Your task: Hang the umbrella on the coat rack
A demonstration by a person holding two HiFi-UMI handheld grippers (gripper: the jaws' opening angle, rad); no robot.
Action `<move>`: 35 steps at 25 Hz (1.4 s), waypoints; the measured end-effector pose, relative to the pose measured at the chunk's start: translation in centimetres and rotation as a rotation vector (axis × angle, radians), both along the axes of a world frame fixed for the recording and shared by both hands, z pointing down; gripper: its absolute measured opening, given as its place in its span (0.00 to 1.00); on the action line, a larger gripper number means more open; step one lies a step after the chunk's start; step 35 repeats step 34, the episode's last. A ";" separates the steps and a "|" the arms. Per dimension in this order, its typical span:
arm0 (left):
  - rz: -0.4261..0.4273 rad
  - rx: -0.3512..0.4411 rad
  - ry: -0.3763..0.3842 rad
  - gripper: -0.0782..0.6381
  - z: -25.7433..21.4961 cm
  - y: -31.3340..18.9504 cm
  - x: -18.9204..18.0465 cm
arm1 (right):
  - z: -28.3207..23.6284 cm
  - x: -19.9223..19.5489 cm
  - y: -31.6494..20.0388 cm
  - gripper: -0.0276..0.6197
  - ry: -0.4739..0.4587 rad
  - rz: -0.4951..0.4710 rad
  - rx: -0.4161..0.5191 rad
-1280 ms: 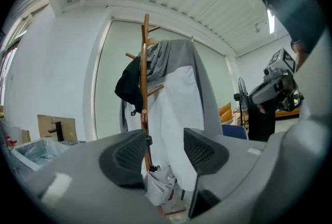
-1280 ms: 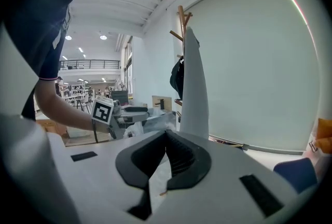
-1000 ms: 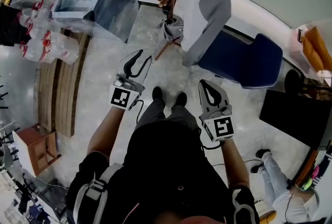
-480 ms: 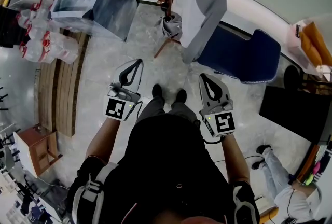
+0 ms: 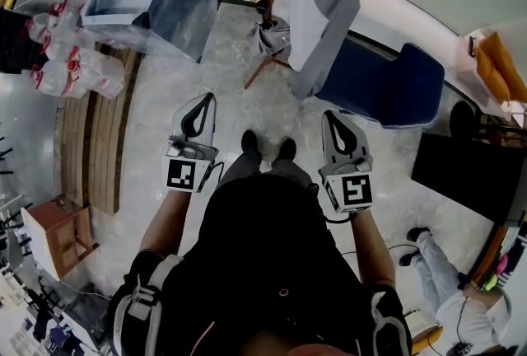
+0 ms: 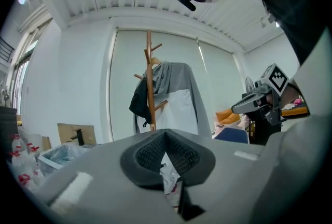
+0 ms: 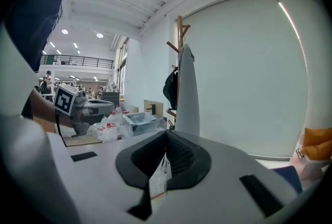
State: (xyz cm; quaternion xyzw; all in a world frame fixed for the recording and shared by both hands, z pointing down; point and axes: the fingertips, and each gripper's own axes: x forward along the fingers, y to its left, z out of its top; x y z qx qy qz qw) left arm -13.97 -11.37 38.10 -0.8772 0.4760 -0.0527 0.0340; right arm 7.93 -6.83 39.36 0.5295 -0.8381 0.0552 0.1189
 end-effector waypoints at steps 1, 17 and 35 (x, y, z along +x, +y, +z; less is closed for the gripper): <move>-0.011 0.003 -0.001 0.11 -0.1 0.1 -0.2 | 0.0 0.1 0.1 0.05 0.004 0.007 0.001; -0.092 -0.004 -0.005 0.11 -0.3 0.3 -1.2 | 0.0 0.8 0.1 0.04 0.019 0.084 -0.004; -0.097 0.016 -0.006 0.11 -0.5 -0.3 -0.6 | 0.1 1.6 -0.2 0.04 0.012 0.116 -0.010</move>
